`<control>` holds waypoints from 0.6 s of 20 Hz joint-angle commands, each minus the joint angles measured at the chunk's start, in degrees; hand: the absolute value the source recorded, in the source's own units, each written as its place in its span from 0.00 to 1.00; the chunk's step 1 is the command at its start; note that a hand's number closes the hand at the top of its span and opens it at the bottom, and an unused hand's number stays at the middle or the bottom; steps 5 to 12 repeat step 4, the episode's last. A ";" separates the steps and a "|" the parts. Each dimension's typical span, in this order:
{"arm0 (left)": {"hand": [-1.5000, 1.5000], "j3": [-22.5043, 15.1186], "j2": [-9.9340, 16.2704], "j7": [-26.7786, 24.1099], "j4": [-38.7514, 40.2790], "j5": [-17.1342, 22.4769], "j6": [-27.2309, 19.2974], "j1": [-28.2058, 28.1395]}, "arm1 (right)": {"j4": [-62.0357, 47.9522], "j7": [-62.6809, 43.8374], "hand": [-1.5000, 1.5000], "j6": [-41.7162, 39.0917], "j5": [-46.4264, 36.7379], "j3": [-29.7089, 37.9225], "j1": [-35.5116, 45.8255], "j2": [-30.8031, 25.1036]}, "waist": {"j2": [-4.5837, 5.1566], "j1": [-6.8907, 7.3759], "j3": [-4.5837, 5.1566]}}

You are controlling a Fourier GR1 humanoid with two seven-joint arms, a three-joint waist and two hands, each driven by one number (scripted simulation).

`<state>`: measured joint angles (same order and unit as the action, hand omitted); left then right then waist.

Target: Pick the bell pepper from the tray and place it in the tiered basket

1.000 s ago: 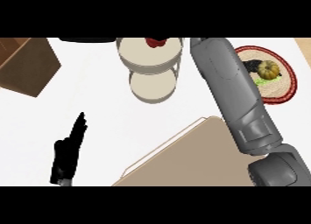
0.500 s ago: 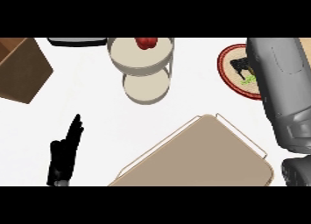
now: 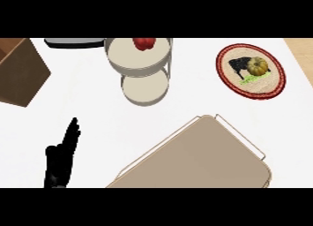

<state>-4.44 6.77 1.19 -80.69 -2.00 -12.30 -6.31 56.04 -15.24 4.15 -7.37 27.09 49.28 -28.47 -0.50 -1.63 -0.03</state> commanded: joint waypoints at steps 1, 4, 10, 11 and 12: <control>0.50 -1.58 -1.59 -1.25 0.48 -1.57 -1.13 -1.28 | 3.66 2.03 0.00 -11.08 7.11 5.24 -8.18 -7.53 | 0.20 0.32 -0.01; 0.50 0.51 1.05 1.26 -1.93 0.49 1.43 -0.12 | -0.32 3.59 0.00 -17.91 11.23 8.27 -9.31 -12.28 | 0.44 1.32 -0.01; 0.50 0.51 1.05 1.26 -1.93 0.49 1.43 -0.12 | -0.32 3.59 0.00 -17.91 11.23 8.27 -9.31 -12.28 | 0.44 1.32 -0.01; 0.50 0.51 1.05 1.26 -1.93 0.49 1.43 -0.12 | -0.32 3.59 0.00 -17.91 11.23 8.27 -9.31 -12.28 | 0.44 1.32 -0.01; 0.50 0.51 1.05 1.26 -1.93 0.49 1.43 -0.12 | -0.32 3.59 0.00 -17.91 11.23 8.27 -9.31 -12.28 | 0.44 1.32 -0.01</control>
